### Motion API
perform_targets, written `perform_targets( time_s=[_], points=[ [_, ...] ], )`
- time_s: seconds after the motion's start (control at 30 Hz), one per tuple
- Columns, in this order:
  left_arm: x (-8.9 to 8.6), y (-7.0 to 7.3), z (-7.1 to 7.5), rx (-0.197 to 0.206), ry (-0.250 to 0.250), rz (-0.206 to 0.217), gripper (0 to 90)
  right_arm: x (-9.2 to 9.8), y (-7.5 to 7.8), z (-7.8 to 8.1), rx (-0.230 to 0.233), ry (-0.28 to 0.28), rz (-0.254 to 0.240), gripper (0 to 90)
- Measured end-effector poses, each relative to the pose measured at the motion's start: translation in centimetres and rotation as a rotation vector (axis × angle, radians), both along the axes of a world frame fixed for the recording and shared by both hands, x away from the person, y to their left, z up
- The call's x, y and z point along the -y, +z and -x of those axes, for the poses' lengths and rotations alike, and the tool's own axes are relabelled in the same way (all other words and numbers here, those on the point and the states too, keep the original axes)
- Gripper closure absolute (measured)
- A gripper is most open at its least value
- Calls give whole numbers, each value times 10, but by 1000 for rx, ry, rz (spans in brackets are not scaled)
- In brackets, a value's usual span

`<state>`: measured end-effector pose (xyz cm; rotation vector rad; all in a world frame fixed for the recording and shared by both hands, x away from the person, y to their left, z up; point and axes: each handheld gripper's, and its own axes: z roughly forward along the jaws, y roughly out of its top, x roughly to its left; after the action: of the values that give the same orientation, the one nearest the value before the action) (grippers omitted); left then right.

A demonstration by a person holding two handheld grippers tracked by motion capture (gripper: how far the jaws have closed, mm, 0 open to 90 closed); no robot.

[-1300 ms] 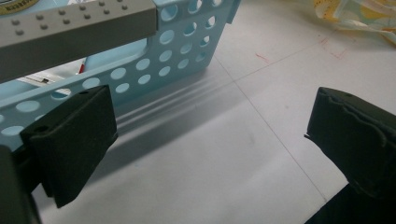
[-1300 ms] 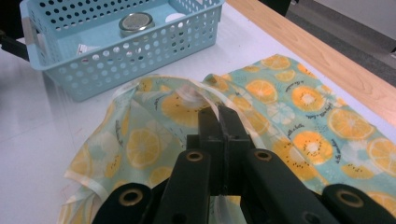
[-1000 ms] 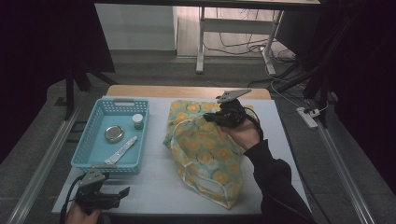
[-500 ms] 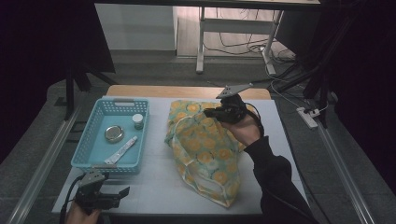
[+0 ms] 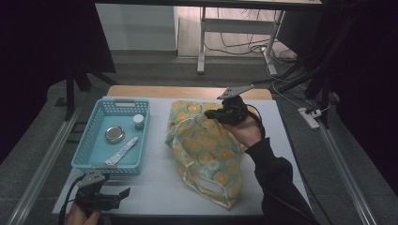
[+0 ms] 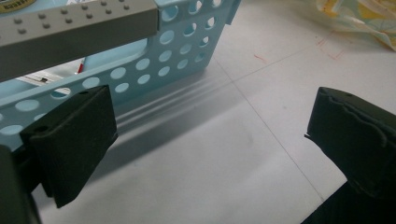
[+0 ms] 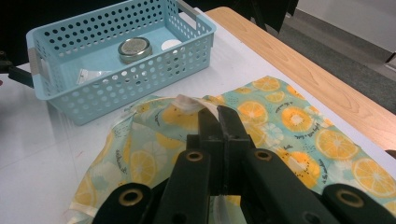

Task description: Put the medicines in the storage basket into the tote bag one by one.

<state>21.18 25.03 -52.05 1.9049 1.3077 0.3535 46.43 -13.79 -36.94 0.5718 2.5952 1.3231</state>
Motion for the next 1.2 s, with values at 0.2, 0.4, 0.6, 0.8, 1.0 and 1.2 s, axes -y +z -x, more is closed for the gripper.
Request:
perform_targets(
  time_s=[0.2,0.4,0.6,0.8,1.0,1.2],
  points=[
    [-5,1,1,-20,6,29,18,0,-1,1,-1,2,-1,900],
    [-5,7,3,-2,20,31,14,0,-2,1,-4,2,-2,900],
    [-6,11,4,4,16,-2,10,0,-2,1,-1,6,-5,900],
    [-7,16,7,52,-2,-3,6,0,-3,0,-4,6,-3,900],
    [-12,26,6,75,16,26,6,1,-4,0,-5,6,-4,900],
    [-12,32,2,68,18,19,4,1,-4,1,-2,8,-5,900]
  ],
)
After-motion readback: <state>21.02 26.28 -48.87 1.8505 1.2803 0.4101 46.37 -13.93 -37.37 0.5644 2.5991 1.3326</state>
